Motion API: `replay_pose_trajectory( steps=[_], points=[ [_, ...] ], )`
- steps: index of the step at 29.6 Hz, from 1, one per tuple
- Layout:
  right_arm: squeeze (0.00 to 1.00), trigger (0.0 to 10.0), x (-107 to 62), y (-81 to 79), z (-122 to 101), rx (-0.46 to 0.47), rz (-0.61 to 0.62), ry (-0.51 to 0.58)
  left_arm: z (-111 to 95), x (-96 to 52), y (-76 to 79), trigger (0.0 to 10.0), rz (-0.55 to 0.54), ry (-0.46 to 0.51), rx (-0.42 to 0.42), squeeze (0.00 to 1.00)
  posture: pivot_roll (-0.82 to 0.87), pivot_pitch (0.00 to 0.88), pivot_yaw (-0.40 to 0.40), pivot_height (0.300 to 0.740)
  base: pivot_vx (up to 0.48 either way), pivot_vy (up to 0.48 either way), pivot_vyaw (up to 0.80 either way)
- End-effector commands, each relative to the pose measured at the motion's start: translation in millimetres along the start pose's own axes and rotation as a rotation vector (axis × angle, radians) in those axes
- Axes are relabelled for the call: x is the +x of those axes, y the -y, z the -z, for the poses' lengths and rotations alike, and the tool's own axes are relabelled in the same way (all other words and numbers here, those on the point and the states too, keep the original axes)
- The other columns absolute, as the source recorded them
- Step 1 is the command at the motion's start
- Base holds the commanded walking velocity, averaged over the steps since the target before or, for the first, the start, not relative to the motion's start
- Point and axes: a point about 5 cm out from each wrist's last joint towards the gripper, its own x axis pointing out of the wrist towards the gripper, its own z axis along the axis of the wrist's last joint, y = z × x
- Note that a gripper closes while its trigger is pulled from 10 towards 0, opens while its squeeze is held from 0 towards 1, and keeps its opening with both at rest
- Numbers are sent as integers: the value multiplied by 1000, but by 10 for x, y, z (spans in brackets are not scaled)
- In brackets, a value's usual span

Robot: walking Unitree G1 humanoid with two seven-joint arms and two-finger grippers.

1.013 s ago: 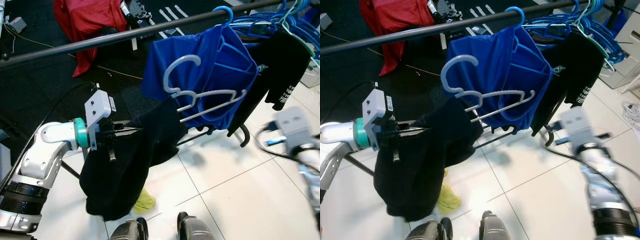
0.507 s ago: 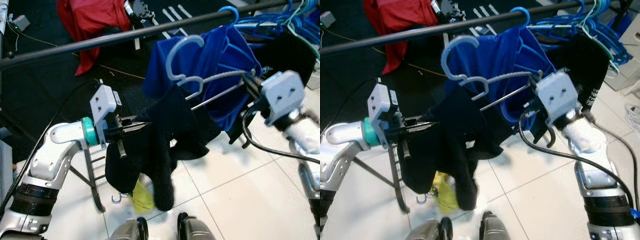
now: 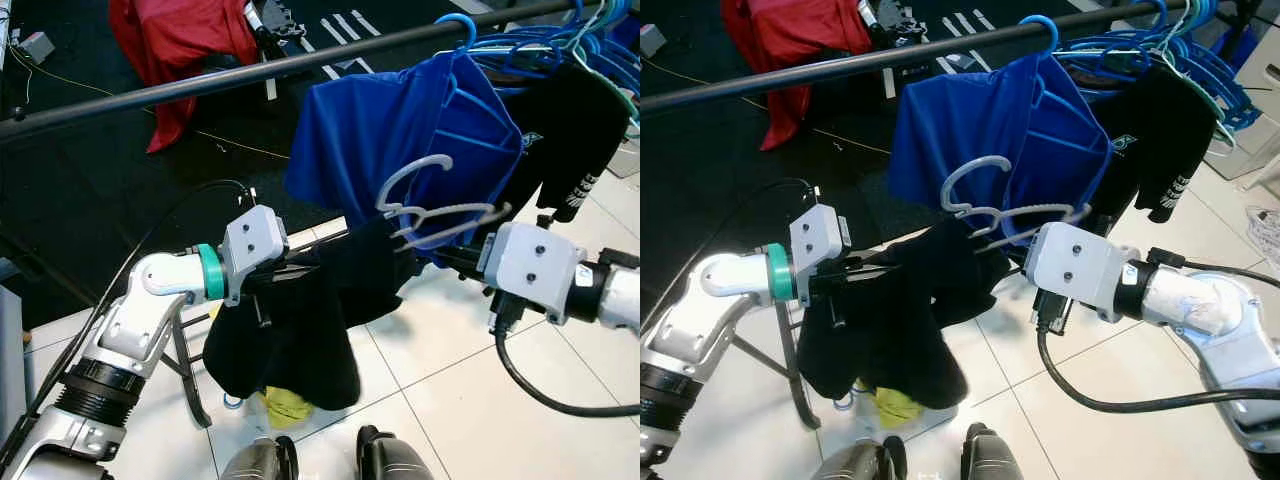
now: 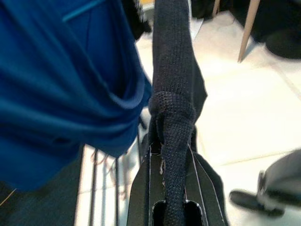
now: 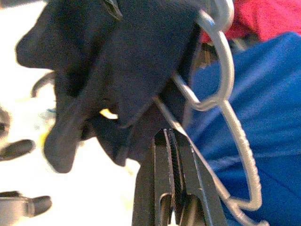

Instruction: Hang hanger

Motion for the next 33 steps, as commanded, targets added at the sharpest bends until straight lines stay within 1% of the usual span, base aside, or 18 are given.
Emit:
replay_pose_trajectory(
  steps=[1,6,9,12,13,15,16,17,20,21,22,23,25,26,27,28,32,33],
  points=[
    [1000,10000,52,-104,5,32,-50,8,19,-19,6,10000,1,-8,32,0,-150,96,85,740,0,0,0],
    [1000,10000,195,-261,178,46,-84,-59,140,-92,21,10000,-4,-47,35,0,-141,98,84,740,0,0,0],
    [1000,10000,301,-360,217,60,-110,-57,245,-151,56,10000,6,-80,35,0,-134,97,84,740,0,0,0],
    [1000,10000,334,-397,215,69,-124,-52,284,-172,70,10000,11,-91,38,0,-134,97,84,740,0,0,0],
    [1000,10000,355,-451,155,118,-171,-3,335,-219,87,10000,19,-106,39,0,-123,95,79,740,0,0,0],
    [1000,10000,355,-451,155,118,-171,-3,335,-219,87,10000,19,-106,39,0,-123,95,79,740,0,0,0],
    [1000,10000,324,-449,79,158,-204,42,384,-271,99,10000,27,-121,41,0,-124,96,77,740,0,0,0],
    [0,10000,229,-385,22,176,-220,62,425,-314,115,10000,45,-138,46,0,-128,98,78,740,0,0,0],
    [0,10000,229,-385,22,176,-220,62,425,-314,115,10000,45,-138,46,0,-128,98,78,740,0,0,0],
    [0,10000,114,-311,-12,176,-228,57,449,-339,130,10000,66,-146,52,0,-135,100,79,740,0,0,0],
    [0,10000,-39,-200,53,129,-195,-37,443,-344,139,10000,90,-141,49,0,-143,101,81,740,0,0,0],
    [0,10000,-39,-200,53,129,-195,-37,443,-344,139,10000,90,-141,49,0,-143,101,81,740,0,0,0],
    [0,10000,-207,-55,235,27,-123,-219,414,-331,141,10000,113,-123,40,0,-147,102,81,740,0,0,0],
    [0,10000,-207,-55,235,27,-123,-219,414,-331,141,10000,113,-123,40,0,-147,102,81,740,0,0,0],
    [0,10000,-247,-15,328,-20,-94,-291,400,-323,136,10000,116,-115,38,0,-147,102,81,740,0,0,0],
    [0,10000,-246,-15,397,-27,-75,-317,381,-308,132,10000,116,-104,33,0,-147,102,81,740,0,0,0],
    [0,10000,-221,-25,458,-25,-48,-330,356,-280,126,10000,110,-90,26,0,-141,101,81,740,0,0,0],
    [0,10000,-129,-39,448,12,3,-271,326,-234,113,10000,88,-70,6,0,-140,98,85,740,0,0,0]
  ],
)
